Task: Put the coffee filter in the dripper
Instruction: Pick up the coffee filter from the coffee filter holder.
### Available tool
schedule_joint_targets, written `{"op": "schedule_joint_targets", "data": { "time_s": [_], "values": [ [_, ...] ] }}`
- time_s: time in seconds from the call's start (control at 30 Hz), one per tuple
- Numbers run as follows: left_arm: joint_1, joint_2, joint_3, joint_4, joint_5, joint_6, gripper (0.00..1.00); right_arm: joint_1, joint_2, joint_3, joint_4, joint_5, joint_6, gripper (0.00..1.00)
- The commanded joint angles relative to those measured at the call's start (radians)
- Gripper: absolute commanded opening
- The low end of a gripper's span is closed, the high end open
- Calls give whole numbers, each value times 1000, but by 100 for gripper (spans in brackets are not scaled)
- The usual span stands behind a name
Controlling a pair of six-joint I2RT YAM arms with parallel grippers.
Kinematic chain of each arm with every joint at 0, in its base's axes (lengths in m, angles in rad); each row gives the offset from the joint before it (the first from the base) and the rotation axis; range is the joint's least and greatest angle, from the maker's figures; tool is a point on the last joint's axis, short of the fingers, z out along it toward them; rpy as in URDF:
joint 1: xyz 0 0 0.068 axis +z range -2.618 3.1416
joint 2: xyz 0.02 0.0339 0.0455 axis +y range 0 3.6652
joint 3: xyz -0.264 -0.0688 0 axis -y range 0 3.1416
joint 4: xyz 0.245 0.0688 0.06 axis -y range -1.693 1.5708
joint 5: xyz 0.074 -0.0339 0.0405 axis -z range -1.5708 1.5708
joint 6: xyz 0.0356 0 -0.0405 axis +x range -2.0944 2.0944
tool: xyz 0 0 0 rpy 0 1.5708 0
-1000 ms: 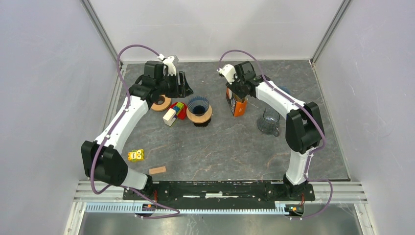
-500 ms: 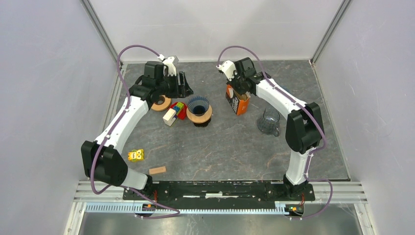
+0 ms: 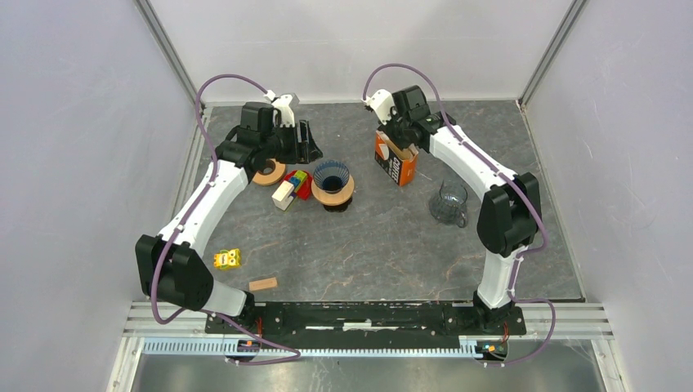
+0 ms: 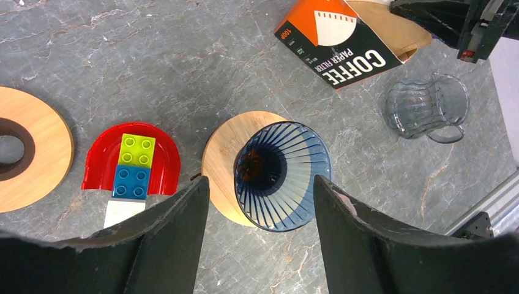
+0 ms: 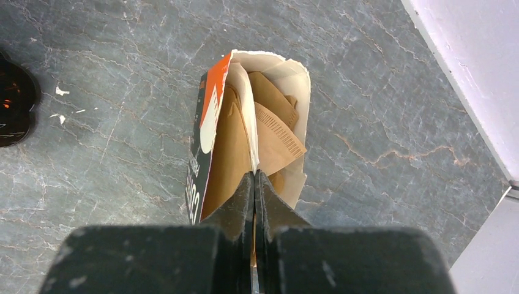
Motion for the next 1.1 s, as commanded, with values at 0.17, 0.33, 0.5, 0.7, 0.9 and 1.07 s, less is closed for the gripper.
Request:
{"op": "schedule_joint_targets", "data": {
  "time_s": [0.17, 0.33, 0.5, 0.7, 0.9, 1.07],
  "values": [
    [4, -43, 22, 29, 13, 41, 70, 6, -36, 32, 7, 31, 3, 10],
    [4, -52, 16, 29, 9, 47, 70, 4, -14, 35, 31, 28, 9, 25],
    [4, -60, 9, 29, 4, 54, 70, -1, 27, 57, 29, 12, 21, 33],
    [4, -60, 9, 33, 2, 54, 70, -4, 69, 79, 27, 2, 23, 35],
    [4, -58, 8, 34, 6, 48, 70, -6, 98, 94, 29, 13, 14, 30],
    [5, -59, 9, 35, 5, 49, 70, -7, 106, 90, 35, 26, 3, 27]
  ]
}}
